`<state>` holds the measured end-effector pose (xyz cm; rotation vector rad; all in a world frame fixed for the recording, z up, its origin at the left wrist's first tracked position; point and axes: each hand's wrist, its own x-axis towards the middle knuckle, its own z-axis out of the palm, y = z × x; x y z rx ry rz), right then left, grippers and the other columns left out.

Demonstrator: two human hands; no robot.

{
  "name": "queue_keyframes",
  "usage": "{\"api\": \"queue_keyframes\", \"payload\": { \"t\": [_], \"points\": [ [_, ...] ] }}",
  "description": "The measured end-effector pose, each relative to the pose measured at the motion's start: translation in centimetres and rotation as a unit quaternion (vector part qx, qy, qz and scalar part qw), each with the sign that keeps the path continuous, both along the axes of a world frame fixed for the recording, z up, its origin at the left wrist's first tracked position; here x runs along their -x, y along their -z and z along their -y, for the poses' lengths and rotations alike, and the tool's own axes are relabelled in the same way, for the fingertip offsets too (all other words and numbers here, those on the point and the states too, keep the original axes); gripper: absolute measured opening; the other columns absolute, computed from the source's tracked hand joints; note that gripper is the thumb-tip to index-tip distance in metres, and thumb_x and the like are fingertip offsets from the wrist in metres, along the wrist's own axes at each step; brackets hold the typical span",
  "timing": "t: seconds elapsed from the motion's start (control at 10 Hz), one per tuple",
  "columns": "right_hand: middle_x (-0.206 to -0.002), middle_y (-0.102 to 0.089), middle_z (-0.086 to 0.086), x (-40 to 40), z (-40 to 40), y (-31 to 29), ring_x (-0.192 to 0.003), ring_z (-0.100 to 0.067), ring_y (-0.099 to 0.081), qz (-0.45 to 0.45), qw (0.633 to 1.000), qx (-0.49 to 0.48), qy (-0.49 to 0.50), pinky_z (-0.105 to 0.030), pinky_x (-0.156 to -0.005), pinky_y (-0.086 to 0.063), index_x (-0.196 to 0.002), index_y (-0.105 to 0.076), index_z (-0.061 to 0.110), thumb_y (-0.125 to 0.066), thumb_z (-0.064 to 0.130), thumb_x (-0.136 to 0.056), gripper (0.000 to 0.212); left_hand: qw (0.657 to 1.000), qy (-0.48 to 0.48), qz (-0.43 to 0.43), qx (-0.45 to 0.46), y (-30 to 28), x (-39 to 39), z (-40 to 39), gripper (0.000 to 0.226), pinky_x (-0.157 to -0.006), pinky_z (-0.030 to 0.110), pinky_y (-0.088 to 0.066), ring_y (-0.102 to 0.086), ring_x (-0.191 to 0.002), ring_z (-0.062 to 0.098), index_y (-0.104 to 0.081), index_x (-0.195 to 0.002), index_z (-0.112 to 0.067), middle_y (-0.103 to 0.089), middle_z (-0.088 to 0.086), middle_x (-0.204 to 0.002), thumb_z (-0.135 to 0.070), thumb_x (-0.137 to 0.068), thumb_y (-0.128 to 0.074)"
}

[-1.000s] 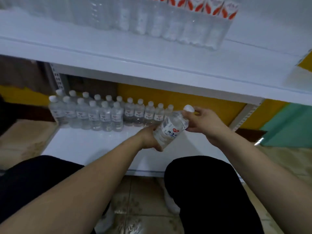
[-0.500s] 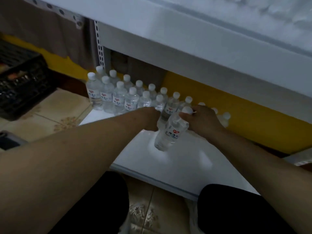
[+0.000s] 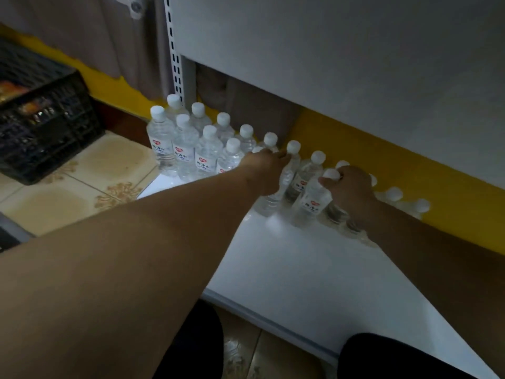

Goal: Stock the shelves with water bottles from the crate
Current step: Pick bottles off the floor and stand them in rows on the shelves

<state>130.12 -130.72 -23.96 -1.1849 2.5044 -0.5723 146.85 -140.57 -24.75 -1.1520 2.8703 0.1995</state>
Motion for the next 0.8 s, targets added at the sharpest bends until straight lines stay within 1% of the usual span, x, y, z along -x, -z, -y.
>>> {"api": "queue_keyframes", "payload": {
  "t": [0.1, 0.2, 0.3, 0.4, 0.5, 0.6, 0.7, 0.8],
  "points": [
    [-0.109, -0.065, -0.02, 0.3, 0.8, 0.4, -0.101, -0.036, -0.061, 0.026, 1.0, -0.008, 0.012, -0.029, -0.073, -0.04, -0.108, -0.063, 0.001, -0.06, 0.036, -0.093, 0.038, 1.0, 0.013, -0.001, 0.009, 0.3, 0.0, -0.2, 0.079, -0.102, 0.042, -0.039, -0.034, -0.139, 0.027, -0.011, -0.157, -0.025, -0.024, 0.001, -0.159, -0.018, -0.09, -0.054],
    [-0.11, -0.065, -0.018, -0.2, 1.3, 1.0, -0.104, -0.035, -0.06, 0.043, 0.999, 0.002, 0.013, -0.029, -0.074, -0.039, -0.11, -0.064, 0.002, -0.061, 0.034, -0.093, 0.037, 1.0, 0.009, 0.0, 0.022, 1.3, 0.2, 0.1, 0.083, -0.107, 0.045, -0.035, -0.027, -0.143, 0.026, -0.009, -0.157, -0.024, -0.015, -0.004, -0.162, -0.021, -0.089, -0.056],
    [-0.111, -0.067, -0.015, -1.6, 1.3, 2.3, -0.106, -0.033, -0.061, 0.035, 0.999, 0.032, 0.009, -0.03, -0.08, -0.043, -0.113, -0.065, 0.004, -0.062, 0.033, -0.093, 0.036, 1.0, 0.014, 0.012, 0.024, 0.7, 0.4, -0.2, 0.081, -0.109, 0.045, -0.032, -0.027, -0.144, 0.026, -0.009, -0.157, -0.023, -0.019, -0.002, -0.161, -0.021, -0.09, -0.056],
    [-0.121, -0.065, -0.014, -2.7, 1.3, 3.7, -0.113, -0.032, -0.058, -0.032, 0.997, 0.067, 0.003, -0.032, -0.09, -0.043, -0.122, -0.059, 0.008, -0.062, 0.04, -0.092, 0.044, 0.999, 0.025, 0.026, 0.031, 0.6, 0.2, -0.1, 0.081, -0.112, 0.047, -0.027, -0.024, -0.146, 0.025, -0.008, -0.157, -0.022, -0.016, -0.002, -0.162, -0.022, -0.091, -0.055],
    [-0.121, -0.065, -0.014, -3.1, 1.9, 3.6, -0.113, -0.031, -0.058, -0.045, 0.997, 0.054, 0.014, -0.031, -0.089, -0.042, -0.121, -0.059, 0.008, -0.059, 0.043, -0.093, 0.045, 0.997, 0.026, 0.044, 0.05, 0.9, -0.2, -0.5, 0.084, -0.118, 0.05, -0.019, -0.015, -0.149, 0.025, -0.003, -0.157, -0.02, -0.006, -0.001, -0.164, -0.022, -0.091, -0.055],
    [-0.129, -0.059, -0.017, -3.0, 2.3, 3.4, -0.12, -0.032, -0.054, -0.04, 0.999, -0.009, 0.01, -0.033, -0.095, -0.04, -0.127, -0.055, 0.006, -0.053, 0.045, -0.096, 0.05, 0.988, 0.025, 0.102, 0.112, 0.9, -0.4, -1.3, 0.083, -0.121, 0.051, -0.006, -0.006, -0.151, 0.027, 0.002, -0.157, -0.015, -0.001, 0.005, -0.165, -0.026, -0.094, -0.051],
    [-0.131, -0.056, -0.019, -3.2, 1.9, 2.7, -0.121, -0.033, -0.053, 0.016, 0.999, -0.031, 0.013, -0.033, -0.093, -0.041, -0.131, -0.051, 0.002, -0.058, 0.045, -0.093, 0.058, 0.978, 0.026, 0.141, 0.154, 0.2, -0.8, -2.3, 0.08, -0.121, 0.051, -0.006, -0.008, -0.15, 0.03, -0.003, -0.157, -0.012, -0.005, 0.012, -0.163, -0.032, -0.095, -0.05],
    [-0.131, -0.055, -0.018, -2.9, 0.1, 0.0, -0.121, -0.035, -0.053, 0.003, 1.0, -0.016, 0.017, -0.036, -0.092, -0.043, -0.132, -0.048, 0.001, -0.057, 0.044, -0.094, 0.058, 0.985, -0.003, 0.121, 0.119, -1.4, -1.2, -3.5, 0.068, -0.117, 0.048, -0.022, -0.03, -0.142, 0.032, -0.025, -0.151, -0.014, -0.031, 0.013, -0.154, -0.032, -0.092, -0.053]
  ]
}}
